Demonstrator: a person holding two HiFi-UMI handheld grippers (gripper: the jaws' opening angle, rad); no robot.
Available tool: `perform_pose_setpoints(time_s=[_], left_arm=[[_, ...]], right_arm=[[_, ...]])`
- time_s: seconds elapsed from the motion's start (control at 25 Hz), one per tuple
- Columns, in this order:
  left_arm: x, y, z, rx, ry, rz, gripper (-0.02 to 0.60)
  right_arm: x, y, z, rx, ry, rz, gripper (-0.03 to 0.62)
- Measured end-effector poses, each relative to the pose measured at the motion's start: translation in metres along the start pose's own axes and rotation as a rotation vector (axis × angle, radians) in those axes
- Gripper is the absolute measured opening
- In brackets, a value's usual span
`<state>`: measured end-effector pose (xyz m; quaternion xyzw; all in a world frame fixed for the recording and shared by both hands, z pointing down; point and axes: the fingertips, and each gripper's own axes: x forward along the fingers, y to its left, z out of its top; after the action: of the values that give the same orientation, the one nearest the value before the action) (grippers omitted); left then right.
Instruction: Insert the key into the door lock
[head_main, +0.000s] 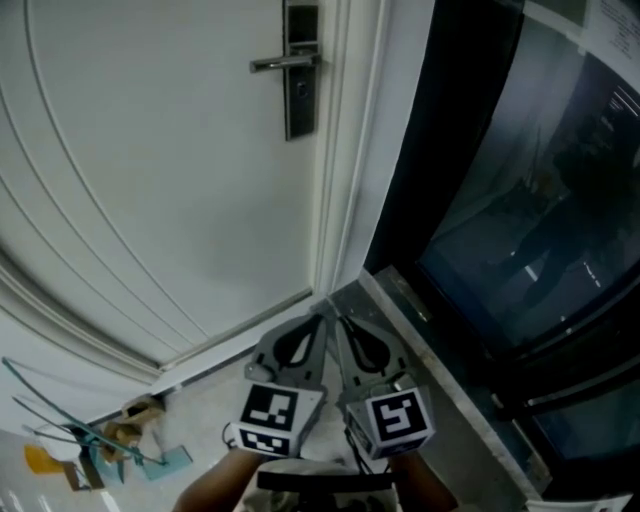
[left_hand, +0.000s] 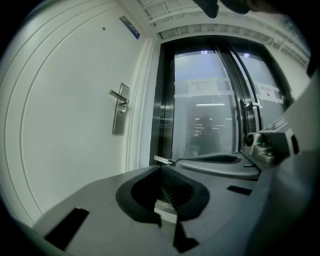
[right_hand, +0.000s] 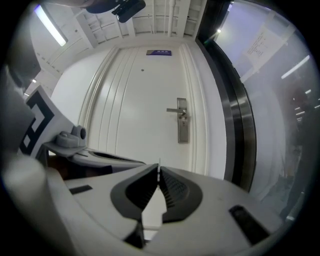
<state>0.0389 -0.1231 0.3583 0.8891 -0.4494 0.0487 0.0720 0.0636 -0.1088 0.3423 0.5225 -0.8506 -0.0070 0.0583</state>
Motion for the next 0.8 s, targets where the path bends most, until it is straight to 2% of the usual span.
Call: perform_pose_setpoints(time_s=[0.48, 0.8], left_arm=[[0.022, 0.075, 0.018, 0.009, -0.025, -0.046, 0.009], [0.027, 0.111, 0.026, 0.016, -0.036, -0.058, 0.009]], right_arm=[[0.078, 0.012, 0.021, -0.126, 0.010, -0.051, 0.018], [0.112, 0.020, 0.036, -0.288, 0.020, -0.088, 0.018]])
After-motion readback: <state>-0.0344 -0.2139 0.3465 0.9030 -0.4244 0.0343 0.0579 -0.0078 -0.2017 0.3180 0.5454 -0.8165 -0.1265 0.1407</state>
